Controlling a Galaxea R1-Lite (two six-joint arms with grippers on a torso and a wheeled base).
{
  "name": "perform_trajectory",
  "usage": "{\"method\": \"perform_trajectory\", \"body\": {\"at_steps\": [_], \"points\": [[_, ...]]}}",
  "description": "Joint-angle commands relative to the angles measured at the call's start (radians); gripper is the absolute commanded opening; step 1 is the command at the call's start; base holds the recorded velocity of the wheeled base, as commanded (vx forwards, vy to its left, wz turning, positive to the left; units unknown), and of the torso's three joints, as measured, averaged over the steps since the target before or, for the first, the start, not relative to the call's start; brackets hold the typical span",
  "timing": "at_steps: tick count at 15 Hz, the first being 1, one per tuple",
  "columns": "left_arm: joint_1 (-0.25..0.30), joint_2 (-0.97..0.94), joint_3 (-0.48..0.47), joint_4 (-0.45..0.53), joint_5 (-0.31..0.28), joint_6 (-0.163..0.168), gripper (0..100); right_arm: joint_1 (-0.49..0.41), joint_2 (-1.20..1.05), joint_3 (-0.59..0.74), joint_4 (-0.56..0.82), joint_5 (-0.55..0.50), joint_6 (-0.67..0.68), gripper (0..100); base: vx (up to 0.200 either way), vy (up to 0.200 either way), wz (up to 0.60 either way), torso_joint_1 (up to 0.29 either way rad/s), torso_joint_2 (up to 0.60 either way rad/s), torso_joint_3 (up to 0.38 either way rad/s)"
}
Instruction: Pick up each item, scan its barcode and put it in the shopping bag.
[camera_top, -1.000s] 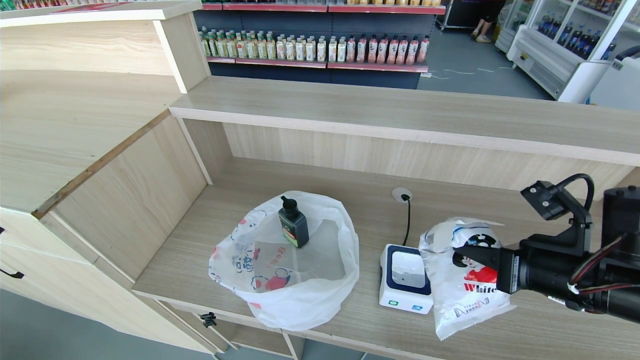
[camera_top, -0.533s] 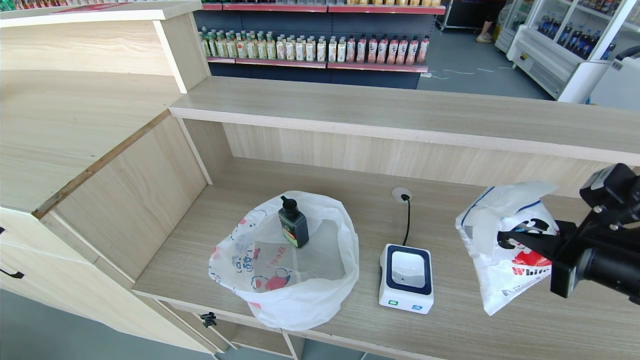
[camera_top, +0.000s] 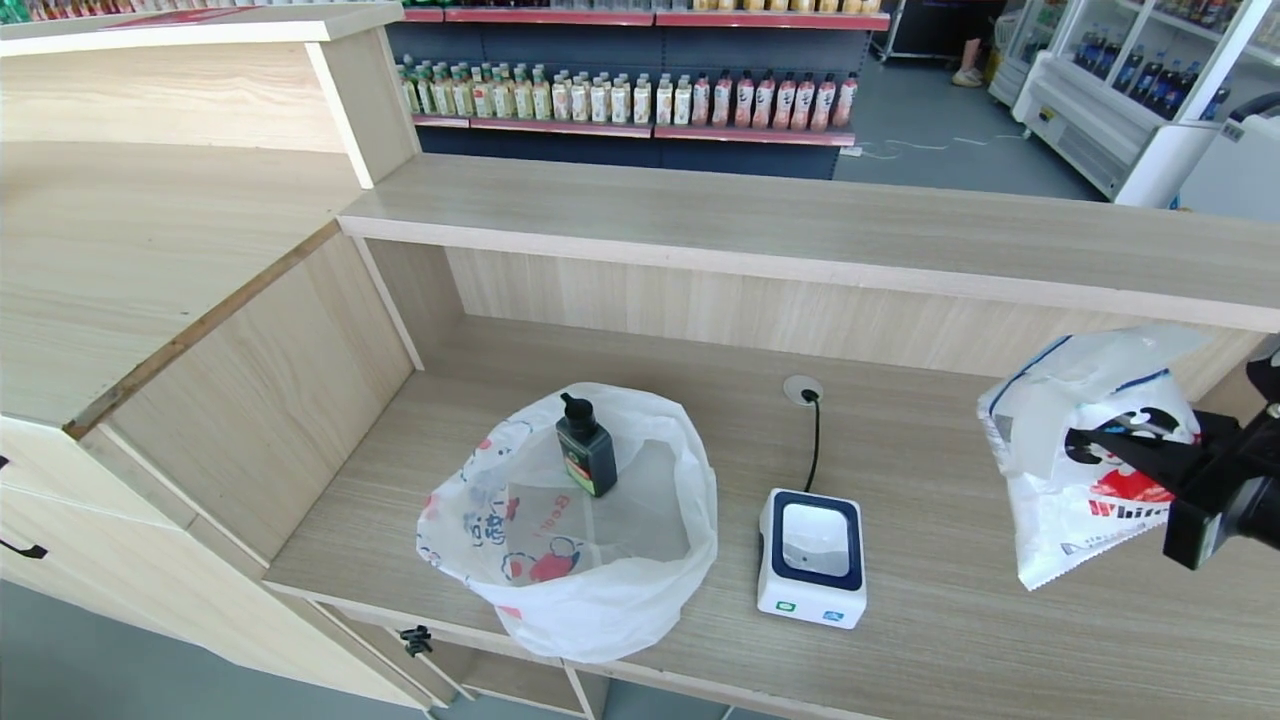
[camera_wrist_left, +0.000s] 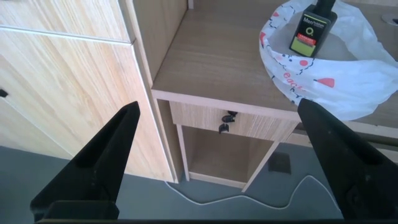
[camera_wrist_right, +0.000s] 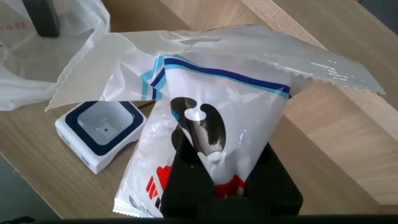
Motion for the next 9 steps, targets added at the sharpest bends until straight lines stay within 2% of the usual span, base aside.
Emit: {"method": "perform_trajectory", "body": {"at_steps": [1, 9], "points": [[0.000, 0.000, 0.000, 0.000, 0.000, -0.001, 100, 0.000, -0.004, 0.000, -0.004, 0.000, 0.000, 0, 0.000, 0.000, 0.60, -0.007, 0.00, 0.007], [0.000, 0.000, 0.000, 0.000, 0.000, 0.001, 100, -0.002, -0.017, 0.000, -0.007, 0.000, 0.001, 0, 0.000, 0.000, 0.60, 0.002, 0.00, 0.002]]}}
